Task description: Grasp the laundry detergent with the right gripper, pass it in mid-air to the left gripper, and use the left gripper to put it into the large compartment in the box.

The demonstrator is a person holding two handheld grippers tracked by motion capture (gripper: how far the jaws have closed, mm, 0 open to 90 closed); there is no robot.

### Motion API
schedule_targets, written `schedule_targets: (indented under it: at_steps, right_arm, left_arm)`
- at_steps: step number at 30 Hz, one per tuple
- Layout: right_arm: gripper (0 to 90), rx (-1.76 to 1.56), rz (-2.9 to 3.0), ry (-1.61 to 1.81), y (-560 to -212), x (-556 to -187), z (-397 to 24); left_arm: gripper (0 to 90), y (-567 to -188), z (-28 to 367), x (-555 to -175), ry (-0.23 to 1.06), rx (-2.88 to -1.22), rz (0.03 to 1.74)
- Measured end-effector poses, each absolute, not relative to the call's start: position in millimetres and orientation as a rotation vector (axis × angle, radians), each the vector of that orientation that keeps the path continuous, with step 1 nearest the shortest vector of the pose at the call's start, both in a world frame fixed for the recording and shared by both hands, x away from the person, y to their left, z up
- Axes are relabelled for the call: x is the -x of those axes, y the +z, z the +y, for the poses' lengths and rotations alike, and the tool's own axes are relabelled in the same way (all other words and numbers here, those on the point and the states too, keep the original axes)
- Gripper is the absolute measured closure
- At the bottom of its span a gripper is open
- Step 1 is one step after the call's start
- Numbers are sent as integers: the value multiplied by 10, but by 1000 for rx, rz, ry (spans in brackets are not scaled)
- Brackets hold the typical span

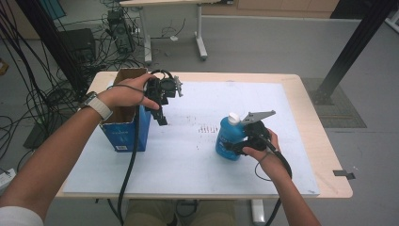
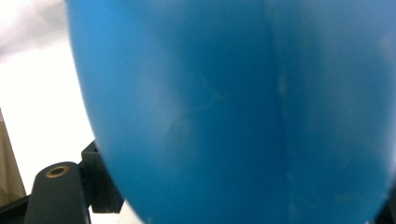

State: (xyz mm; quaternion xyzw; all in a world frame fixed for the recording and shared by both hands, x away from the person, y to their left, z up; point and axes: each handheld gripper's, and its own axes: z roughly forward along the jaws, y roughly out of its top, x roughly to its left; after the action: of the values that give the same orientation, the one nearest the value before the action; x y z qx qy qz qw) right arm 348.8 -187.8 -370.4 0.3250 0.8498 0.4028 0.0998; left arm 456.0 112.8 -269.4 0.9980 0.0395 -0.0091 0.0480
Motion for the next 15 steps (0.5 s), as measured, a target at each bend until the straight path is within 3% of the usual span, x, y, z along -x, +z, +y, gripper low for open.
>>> schedule_targets:
  at_steps: [15]
  right_arm:
    - [218, -953, 2485, 1227, -3748, -3477, -1878]
  left_arm:
    - [103, -2708, 1128, -4565, -28, -3041, 125]
